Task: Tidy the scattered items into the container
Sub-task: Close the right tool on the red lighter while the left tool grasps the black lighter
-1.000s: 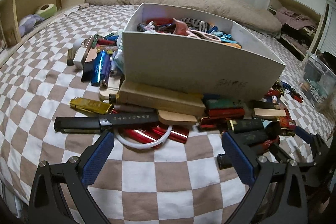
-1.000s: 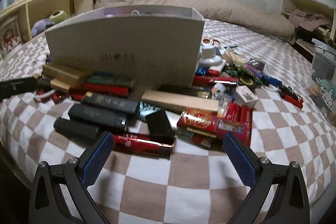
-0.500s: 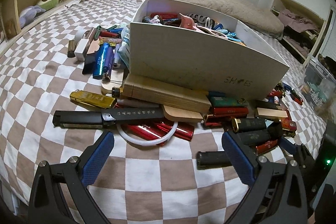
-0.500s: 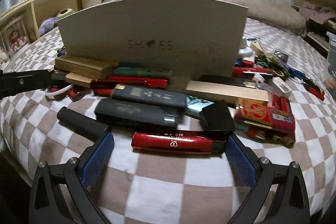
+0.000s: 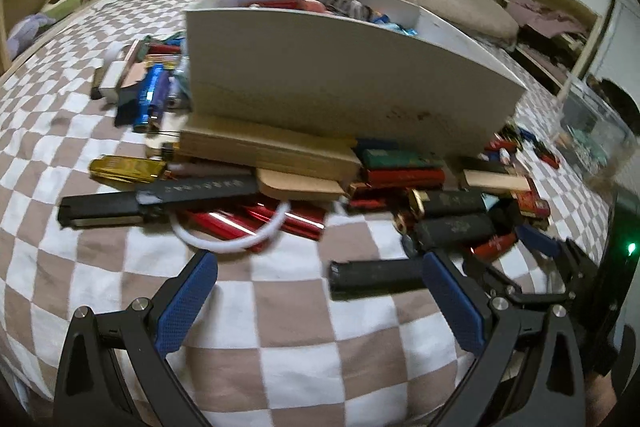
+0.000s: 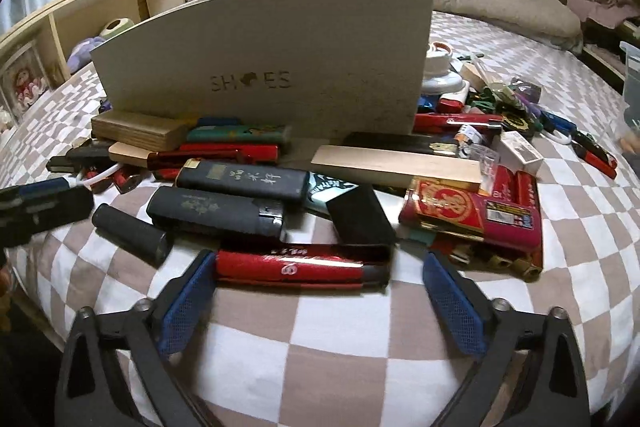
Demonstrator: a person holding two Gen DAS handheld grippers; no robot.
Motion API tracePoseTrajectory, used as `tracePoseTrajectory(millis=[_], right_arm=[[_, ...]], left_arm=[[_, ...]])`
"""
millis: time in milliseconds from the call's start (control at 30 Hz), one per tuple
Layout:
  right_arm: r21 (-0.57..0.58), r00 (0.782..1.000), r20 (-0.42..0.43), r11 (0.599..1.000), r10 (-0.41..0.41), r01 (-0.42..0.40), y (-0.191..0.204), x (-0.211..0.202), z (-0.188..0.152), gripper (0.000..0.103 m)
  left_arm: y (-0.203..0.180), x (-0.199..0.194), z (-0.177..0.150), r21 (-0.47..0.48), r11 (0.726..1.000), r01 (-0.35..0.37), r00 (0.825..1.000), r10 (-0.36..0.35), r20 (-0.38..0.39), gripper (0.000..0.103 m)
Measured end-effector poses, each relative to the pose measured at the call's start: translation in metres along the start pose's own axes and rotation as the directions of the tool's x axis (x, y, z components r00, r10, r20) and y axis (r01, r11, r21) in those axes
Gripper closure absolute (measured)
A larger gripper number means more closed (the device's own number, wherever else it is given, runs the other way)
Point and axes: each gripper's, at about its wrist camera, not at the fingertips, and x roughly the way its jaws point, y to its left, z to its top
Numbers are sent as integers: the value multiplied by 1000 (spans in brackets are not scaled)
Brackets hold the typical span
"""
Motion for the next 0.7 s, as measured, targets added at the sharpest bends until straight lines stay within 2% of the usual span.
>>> tracePoseTrajectory(millis=[33,167,400,700], right_arm=[[-4,1000,1,1000,-5,5,-1,-1,0,19],[-7,1000,-12,1000,-3,2,-4,-3,0,19],[9,1000,-27,1000,-9,10,-18,-12,-9,19],[13,1000,-27,1000,-5,5,-21,-13,-12,19]], left_arm=[[-4,1,-1,8,1000,2,1000,-2,-1,0],[-18,8,-7,45,999,4,1000,-3,-14,0],[-36,21,-12,85,996,-40,999,42,-23,0],[-44,31,-11,75,991,-108,994,109,-13,0]])
